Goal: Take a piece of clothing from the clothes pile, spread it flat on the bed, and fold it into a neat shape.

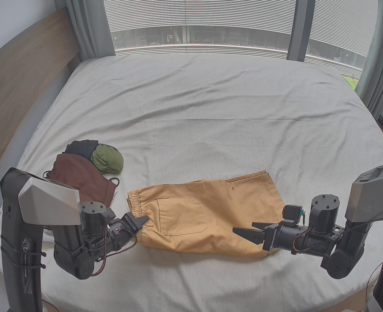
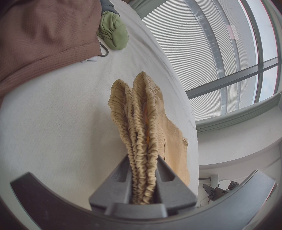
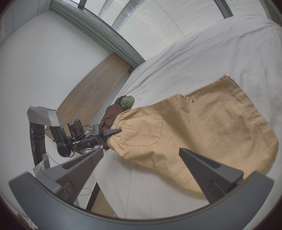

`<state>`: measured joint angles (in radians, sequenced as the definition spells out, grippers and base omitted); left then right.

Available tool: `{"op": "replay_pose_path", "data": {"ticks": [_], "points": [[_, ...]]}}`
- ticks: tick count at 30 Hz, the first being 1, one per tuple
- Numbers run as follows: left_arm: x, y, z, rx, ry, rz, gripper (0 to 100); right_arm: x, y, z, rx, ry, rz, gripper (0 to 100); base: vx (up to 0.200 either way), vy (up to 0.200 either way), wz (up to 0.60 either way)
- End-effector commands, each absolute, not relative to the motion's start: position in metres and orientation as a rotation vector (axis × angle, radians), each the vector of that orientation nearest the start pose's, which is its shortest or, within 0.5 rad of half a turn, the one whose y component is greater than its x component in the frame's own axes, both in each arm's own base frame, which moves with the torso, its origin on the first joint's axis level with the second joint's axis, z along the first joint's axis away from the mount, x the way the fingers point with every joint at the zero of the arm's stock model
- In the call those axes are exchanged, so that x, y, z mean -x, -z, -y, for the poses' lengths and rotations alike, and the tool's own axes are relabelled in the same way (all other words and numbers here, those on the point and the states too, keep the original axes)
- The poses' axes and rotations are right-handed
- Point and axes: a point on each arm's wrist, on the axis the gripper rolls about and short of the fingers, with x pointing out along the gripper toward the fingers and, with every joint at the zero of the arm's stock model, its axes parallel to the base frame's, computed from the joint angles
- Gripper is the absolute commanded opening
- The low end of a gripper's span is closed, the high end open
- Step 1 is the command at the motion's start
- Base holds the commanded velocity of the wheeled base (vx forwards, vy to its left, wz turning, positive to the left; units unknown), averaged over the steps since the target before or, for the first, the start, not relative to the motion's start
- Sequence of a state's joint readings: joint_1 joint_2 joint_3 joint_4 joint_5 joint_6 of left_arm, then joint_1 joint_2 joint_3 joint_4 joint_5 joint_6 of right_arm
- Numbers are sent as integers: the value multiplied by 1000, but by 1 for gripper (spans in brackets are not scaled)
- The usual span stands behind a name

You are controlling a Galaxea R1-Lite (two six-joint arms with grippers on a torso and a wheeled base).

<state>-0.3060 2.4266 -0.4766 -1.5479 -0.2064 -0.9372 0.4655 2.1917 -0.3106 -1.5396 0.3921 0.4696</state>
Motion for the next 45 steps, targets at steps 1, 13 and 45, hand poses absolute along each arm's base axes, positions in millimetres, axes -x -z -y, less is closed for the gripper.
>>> {"op": "replay_pose_path", "data": {"ticks": [1,13,45], "points": [[-302,25,96,883,263,-608,0,-253,-20,-137,-422,-751,-547,100,0,0,0],[-295,20,75,824,232,-594,0,-253,-21,-138,-422,-753,-545,100,0,0,0],[-290,-21,162,782,562,-511,0,-268,-50,-110,-451,-694,-411,100,0,0,0]]}}
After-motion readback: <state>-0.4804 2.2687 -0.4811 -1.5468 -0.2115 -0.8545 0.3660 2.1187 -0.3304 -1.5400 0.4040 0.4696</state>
